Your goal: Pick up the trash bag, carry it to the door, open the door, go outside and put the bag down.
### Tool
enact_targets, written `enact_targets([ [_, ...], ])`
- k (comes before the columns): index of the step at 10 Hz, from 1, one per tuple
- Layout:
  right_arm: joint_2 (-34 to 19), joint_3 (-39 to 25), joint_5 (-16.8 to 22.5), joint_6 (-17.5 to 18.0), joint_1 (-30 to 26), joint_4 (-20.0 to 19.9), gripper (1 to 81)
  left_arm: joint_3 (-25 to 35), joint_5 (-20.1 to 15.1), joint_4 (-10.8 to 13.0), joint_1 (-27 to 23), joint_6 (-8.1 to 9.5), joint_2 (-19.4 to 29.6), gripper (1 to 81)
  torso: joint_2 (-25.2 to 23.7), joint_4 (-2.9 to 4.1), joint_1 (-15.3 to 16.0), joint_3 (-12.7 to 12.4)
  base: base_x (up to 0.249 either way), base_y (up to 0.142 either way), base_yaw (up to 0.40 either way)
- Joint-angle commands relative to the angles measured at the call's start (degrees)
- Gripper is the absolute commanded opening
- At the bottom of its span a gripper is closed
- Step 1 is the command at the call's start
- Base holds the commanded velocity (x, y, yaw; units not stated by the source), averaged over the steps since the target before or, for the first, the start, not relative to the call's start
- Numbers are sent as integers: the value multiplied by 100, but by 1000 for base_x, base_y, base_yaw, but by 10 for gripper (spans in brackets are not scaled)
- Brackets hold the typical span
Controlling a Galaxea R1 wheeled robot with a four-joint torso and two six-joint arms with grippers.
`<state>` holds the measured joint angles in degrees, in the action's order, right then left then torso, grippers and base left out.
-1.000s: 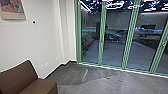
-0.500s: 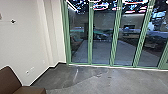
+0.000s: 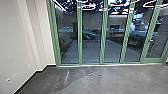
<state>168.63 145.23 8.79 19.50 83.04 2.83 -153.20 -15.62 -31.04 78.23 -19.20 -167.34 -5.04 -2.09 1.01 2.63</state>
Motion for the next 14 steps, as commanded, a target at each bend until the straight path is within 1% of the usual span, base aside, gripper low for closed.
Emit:
enact_targets([
  [1, -11, -39, 308, -8, -371, 42, 811, -17, -451, 10, -418, 13, 25, 10, 0, 0, 0, 0, 0, 0, -340],
  [14, -11, -31, 308, -8, -345, 51, 811, -35, -451, 1, -418, 13, 42, 10, 0, 0, -2, 0, 0, 0, -336],
])
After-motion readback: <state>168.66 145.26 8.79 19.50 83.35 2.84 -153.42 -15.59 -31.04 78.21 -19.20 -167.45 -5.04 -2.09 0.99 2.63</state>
